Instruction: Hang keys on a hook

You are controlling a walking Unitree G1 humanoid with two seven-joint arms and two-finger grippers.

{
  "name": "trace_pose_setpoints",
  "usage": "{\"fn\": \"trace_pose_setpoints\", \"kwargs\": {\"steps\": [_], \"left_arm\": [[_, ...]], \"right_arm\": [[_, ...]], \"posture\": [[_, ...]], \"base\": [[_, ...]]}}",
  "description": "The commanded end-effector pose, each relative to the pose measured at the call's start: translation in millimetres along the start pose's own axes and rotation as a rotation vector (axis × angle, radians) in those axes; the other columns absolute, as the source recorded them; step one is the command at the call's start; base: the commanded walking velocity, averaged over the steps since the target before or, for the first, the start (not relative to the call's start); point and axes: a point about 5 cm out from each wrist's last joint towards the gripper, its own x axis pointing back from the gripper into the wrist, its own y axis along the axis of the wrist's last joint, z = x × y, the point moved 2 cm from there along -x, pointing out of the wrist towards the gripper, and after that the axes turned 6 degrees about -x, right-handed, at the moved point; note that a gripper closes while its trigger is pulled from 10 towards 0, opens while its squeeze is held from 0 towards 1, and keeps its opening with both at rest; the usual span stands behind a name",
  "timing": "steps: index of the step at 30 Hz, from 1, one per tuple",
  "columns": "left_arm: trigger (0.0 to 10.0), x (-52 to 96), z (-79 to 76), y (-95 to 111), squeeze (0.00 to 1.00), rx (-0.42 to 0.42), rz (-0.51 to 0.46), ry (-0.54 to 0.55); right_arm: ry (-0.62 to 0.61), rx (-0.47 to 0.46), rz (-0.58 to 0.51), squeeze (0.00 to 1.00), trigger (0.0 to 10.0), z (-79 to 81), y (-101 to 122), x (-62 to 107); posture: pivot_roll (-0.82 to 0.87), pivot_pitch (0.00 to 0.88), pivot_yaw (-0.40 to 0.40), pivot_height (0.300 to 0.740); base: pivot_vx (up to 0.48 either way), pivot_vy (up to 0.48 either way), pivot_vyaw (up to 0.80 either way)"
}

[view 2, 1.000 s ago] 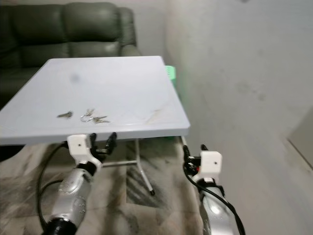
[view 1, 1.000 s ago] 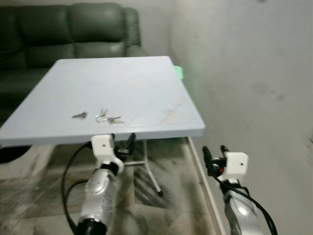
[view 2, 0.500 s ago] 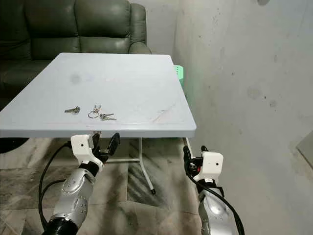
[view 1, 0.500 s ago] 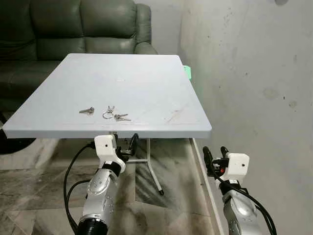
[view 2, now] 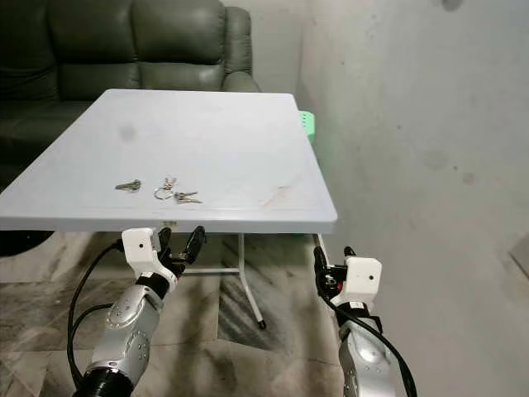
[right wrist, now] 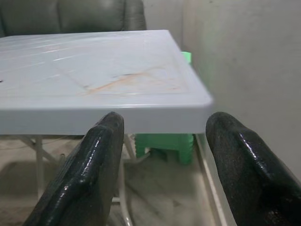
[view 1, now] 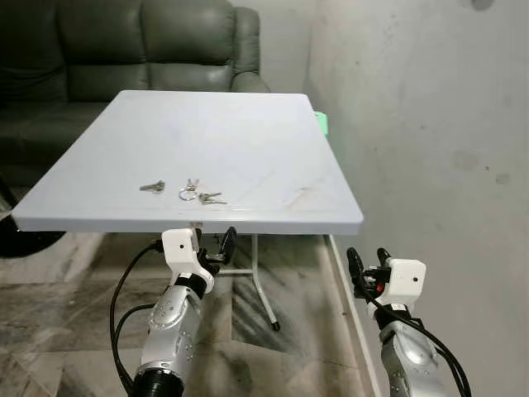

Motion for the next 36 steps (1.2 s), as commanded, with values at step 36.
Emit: {"fn": "trace_pose_setpoints", "kwargs": {"steps": [36], "left_arm": [[10.0, 2.6, 4.2, -3.5, 0.00, -0.010, 0.018, 0.042]], "right_arm": [[0.022, -0.007, 0.024, 0.00, 10.0, 4.2, -1.8, -0.3]], "posture": [[-0.01, 0.000, -0.054, 0.740]], "base": [[0.000, 0.314, 0.00]]}}
